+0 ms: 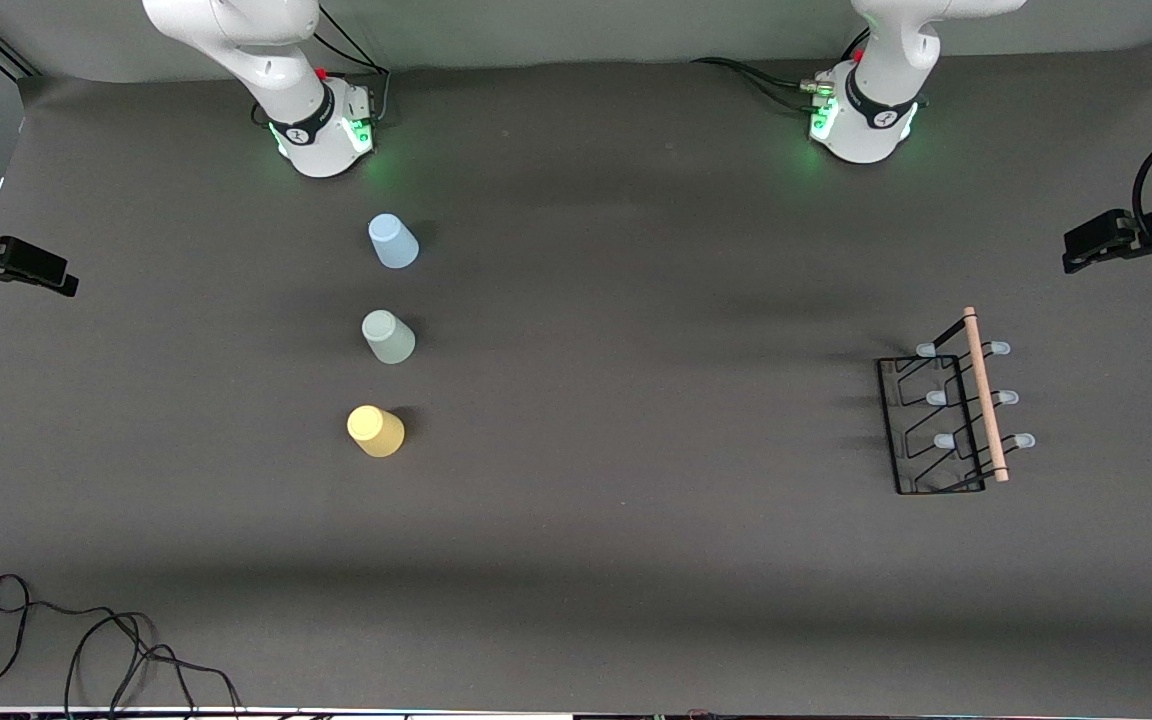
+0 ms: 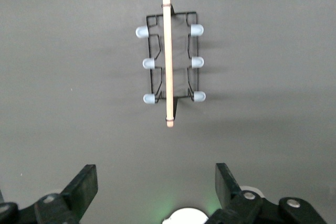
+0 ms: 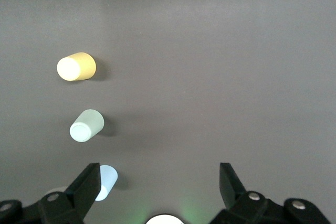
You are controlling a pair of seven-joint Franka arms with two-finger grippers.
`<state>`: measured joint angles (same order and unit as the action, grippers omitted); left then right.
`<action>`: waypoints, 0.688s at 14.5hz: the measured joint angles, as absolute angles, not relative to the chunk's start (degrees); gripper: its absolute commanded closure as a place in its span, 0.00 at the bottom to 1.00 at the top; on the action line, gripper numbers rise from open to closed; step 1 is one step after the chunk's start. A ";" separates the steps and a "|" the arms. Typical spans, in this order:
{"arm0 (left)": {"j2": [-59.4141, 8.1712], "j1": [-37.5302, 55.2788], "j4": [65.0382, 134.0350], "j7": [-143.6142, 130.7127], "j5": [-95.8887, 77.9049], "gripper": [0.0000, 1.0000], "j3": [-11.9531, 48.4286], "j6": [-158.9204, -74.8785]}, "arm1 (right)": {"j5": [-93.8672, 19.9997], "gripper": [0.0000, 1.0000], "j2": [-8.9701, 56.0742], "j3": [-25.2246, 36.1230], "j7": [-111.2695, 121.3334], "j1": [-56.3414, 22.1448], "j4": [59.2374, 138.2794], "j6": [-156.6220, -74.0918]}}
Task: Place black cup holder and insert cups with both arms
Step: 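Reach the left gripper toward the wooden handle of the black holder, then lower the left gripper and grasp the holder's wooden handle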
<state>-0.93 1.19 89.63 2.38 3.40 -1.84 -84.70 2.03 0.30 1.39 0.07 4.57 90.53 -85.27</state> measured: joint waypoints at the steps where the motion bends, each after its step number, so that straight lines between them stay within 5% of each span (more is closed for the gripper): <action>1: -1.18 1.15 90.00 2.38 2.77 0.00 -1.86 -86.51 | 2.03 0.00 0.30 1.41 0.07 4.57 90.52 -85.26; 10: -12.38 0.63 97.81 2.31 1.60 0.01 -2.05 -109.27 | 2.02 0.00 0.41 1.44 0.04 4.57 90.51 -85.17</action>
<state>-12.38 0.63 97.81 2.31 1.60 -2.05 -109.27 2.02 0.41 1.44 0.04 4.57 90.51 -85.17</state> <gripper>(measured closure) 0.000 0.000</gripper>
